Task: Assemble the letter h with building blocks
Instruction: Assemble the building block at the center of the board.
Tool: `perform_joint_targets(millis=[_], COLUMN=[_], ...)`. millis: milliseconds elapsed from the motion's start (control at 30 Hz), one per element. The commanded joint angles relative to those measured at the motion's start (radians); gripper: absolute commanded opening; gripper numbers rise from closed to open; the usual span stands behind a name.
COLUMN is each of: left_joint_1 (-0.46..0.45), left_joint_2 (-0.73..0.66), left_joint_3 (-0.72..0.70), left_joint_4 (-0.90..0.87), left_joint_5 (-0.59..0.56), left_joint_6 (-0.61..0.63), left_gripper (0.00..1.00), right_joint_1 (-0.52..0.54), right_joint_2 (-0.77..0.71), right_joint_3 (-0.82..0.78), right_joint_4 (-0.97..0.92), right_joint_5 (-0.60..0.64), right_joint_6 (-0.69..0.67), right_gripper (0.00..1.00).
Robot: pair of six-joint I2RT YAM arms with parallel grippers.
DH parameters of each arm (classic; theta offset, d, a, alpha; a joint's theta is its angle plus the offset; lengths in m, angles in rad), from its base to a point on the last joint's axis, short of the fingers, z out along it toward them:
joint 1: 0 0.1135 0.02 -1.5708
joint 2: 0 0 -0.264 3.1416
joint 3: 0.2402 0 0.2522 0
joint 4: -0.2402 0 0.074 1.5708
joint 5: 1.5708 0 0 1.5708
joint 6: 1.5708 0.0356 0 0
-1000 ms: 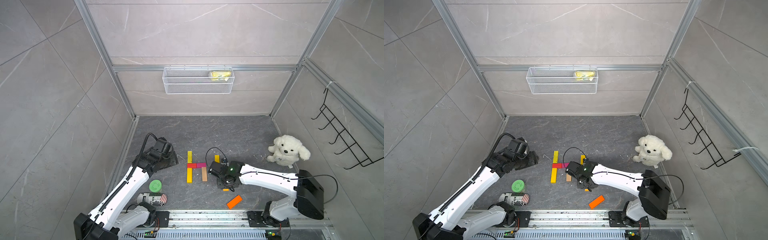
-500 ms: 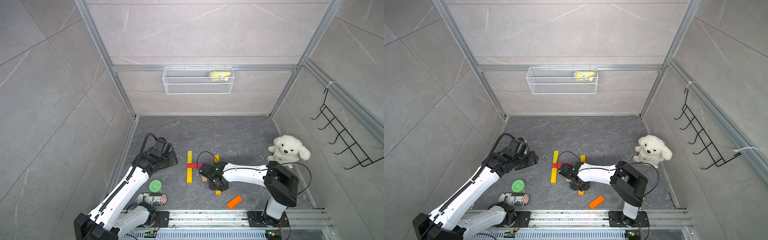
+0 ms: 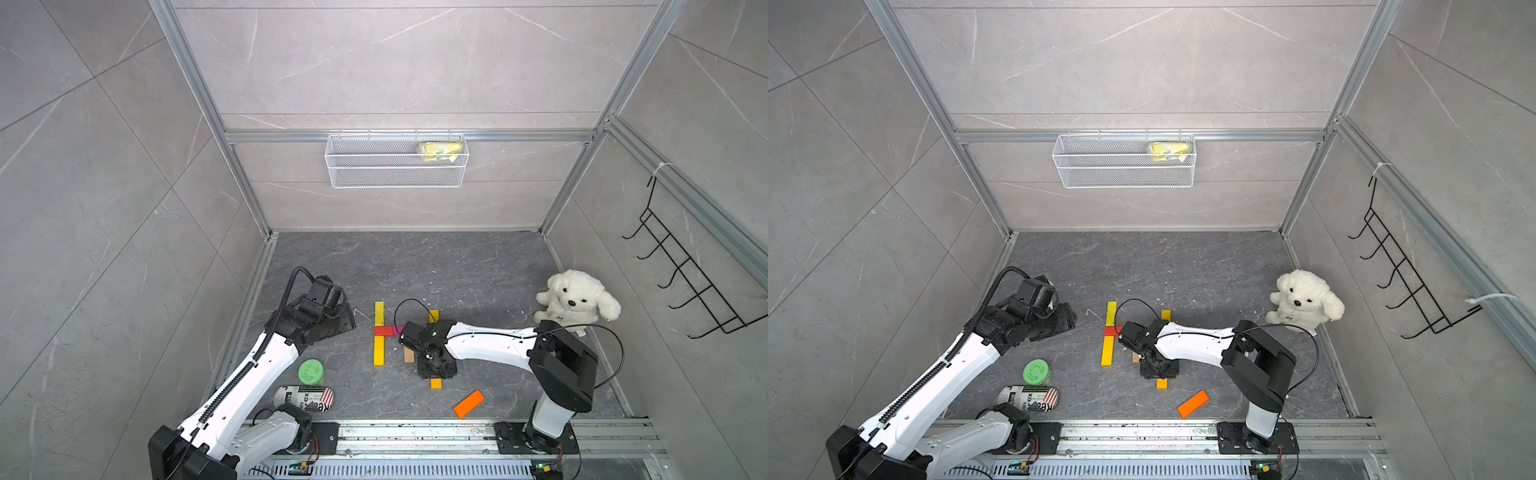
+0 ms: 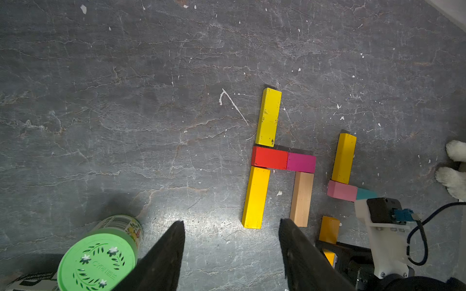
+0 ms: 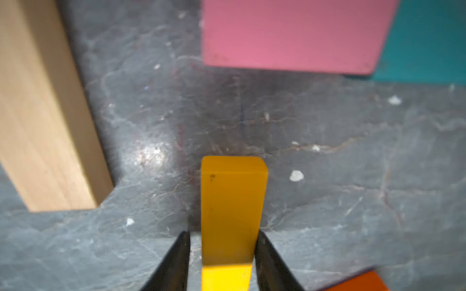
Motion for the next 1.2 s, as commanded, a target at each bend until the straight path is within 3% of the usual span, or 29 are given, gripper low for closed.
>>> perform_joint_targets(millis=[0,1167], left_joint_1=[0.004,0.005], left_joint_2=[-0.024,-0.027], left_joint_3=[-0.005,0.044], left_joint_4=[0.001,-0.028], left_joint_5=[0.005,0.020], left_joint_6=[-0.004,0.002], left_gripper=[0.65,0.65], right_joint_1=[-0.002,-0.091], right_joint_2=[0.001,0.062], right_joint_3=[0.000,0.091], right_joint_4=[-0.023,-0.052], right_joint_5=[0.018,0.025], right_joint_6=[-0.011,-0.056], right_gripper=[0.31,0.29])
